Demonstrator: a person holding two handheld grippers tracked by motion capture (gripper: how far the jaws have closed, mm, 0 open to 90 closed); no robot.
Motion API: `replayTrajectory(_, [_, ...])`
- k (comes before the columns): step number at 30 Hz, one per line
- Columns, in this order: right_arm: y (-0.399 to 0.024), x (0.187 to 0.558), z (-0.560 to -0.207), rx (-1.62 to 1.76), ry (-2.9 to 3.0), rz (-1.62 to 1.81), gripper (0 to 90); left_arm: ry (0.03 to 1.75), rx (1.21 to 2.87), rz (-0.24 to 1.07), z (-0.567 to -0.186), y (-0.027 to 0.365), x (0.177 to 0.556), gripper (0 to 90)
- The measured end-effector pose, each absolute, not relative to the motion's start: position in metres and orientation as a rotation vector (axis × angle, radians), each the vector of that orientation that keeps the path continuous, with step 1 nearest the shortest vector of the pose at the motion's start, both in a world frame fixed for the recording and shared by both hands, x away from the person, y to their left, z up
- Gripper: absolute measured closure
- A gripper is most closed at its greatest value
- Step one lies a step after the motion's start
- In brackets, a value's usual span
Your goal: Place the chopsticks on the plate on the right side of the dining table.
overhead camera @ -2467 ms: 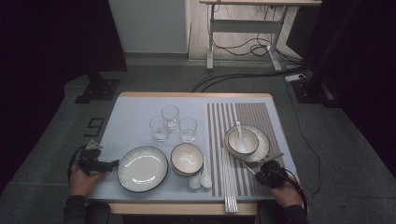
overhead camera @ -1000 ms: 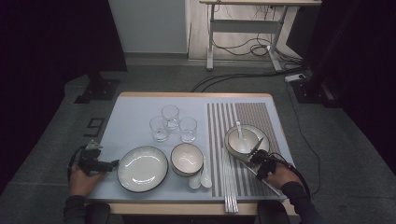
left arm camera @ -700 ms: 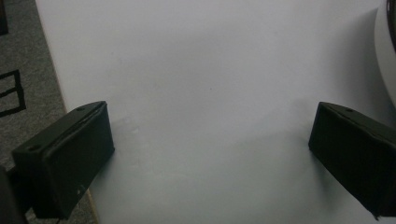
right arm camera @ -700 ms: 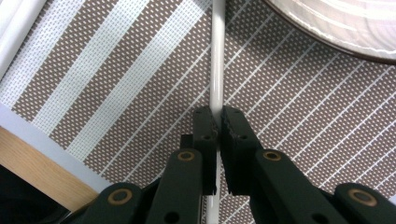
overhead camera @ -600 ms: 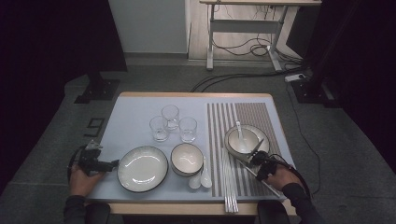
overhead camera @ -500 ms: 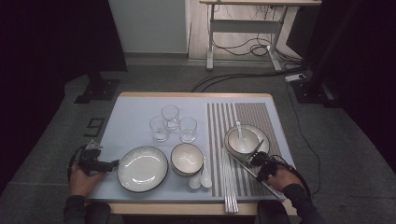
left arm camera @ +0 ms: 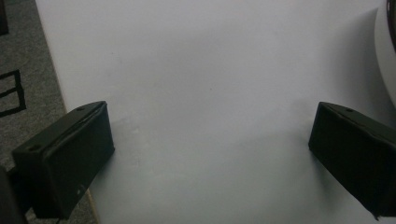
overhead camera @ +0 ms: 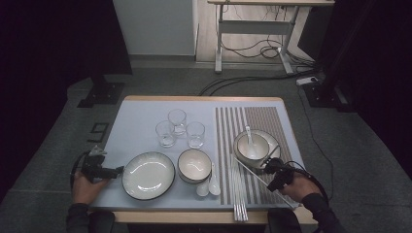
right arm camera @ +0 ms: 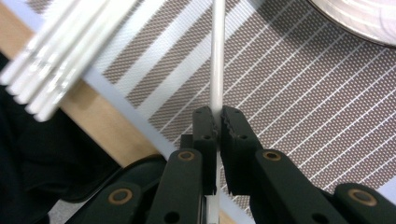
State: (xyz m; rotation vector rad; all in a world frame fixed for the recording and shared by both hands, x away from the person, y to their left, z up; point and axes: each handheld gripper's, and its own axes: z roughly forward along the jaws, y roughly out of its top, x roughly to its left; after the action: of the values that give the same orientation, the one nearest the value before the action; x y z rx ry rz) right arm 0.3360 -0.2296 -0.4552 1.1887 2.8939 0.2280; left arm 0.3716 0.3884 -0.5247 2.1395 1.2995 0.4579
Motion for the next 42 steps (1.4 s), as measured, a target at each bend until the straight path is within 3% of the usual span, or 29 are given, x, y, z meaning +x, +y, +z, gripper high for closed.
replayTrajectory(17, [-0.235,0.344,-0.415,1.185,2.837,0.262,84.8,1.3,2.138,0.458,-0.525,0.388,0.372,0.0])
replayTrajectory(42, [-0.27,0.395,-0.4,1.371,2.688,0.218,84.8,1.3,2.138,0.457,-0.525,0.388,0.372,0.0])
